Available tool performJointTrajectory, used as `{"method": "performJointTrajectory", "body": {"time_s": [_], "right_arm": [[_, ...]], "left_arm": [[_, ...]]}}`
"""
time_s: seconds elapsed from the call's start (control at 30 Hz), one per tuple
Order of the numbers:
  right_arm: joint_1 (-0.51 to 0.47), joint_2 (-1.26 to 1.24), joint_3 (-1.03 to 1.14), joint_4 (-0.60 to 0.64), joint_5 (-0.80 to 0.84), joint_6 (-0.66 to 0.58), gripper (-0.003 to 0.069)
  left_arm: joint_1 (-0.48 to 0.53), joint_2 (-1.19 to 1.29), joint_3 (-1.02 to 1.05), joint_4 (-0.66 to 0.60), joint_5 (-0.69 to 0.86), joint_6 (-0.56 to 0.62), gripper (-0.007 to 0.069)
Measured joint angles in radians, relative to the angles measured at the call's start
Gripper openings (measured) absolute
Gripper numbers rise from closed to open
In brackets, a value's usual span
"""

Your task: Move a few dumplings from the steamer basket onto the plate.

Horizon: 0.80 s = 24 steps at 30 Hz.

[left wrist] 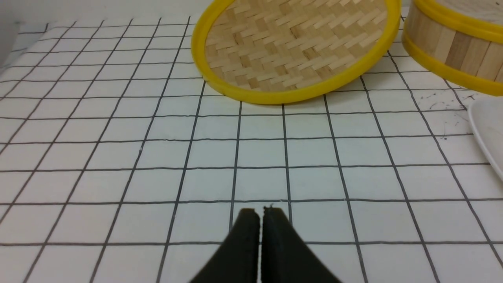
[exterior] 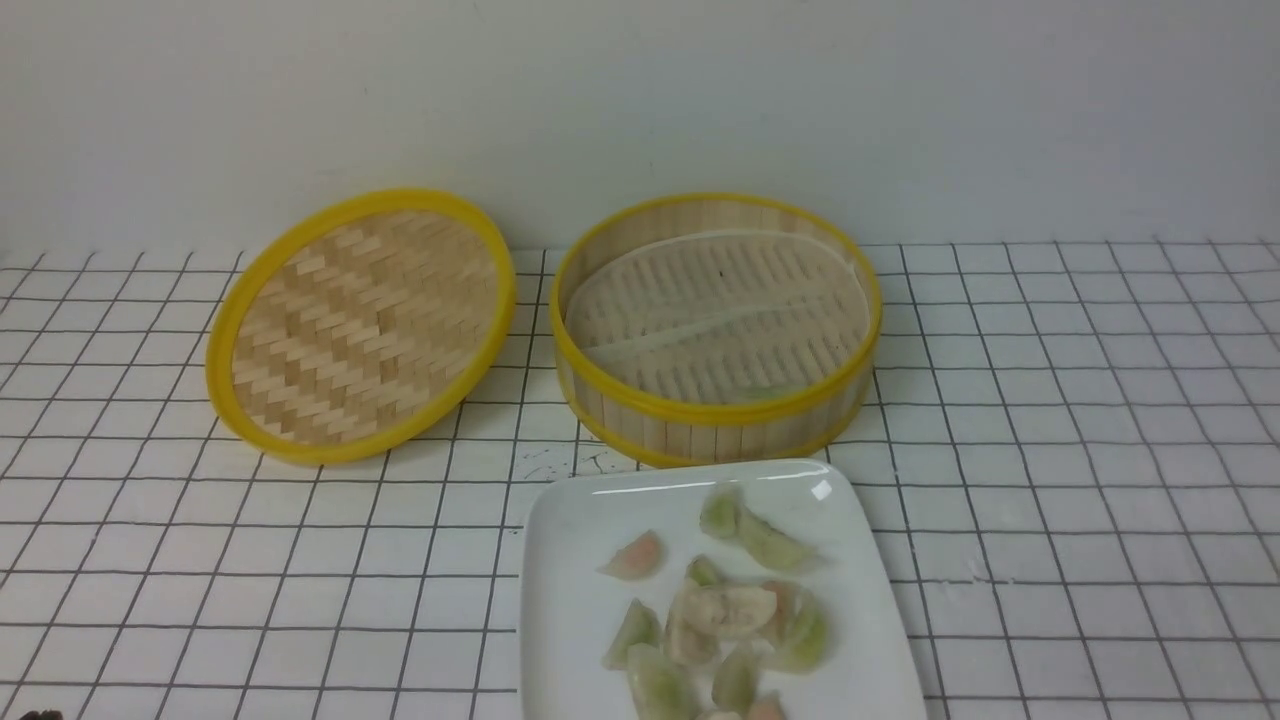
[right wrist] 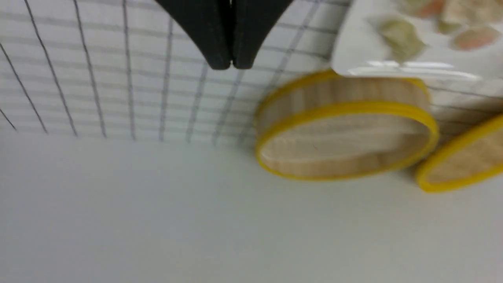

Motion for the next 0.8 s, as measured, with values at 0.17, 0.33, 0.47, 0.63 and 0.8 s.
{"method": "performJointTrajectory", "body": {"time_s": [0.17,0.33,0.47,0.63,0.8], "right_arm": [[-0.107,0.000,0.075,-0.003,0.008,0.001,-0.0010],[-0.120,0.000,0.076,-0.003,0.007,0.001,-0.0010],[-0.120,0.000,0.076,-0.003,0.007,0.002,-0.0010],[-0.120,0.000,0.076,-0.003,0.007,0.003,-0.0010],[-0.120,0.000,0.076,-0.003,0.007,0.003,-0.0010]], "left_arm": [[0.000,0.000,0.000,0.000,0.000,0.000,-0.0006],[0.000,0.000,0.000,0.000,0.000,0.000,-0.0006],[0.000,0.000,0.000,0.000,0.000,0.000,-0.0006],[0.000,0.000,0.000,0.000,0.000,0.000,-0.0006],[0.000,0.000,0.000,0.000,0.000,0.000,-0.0006]]}}
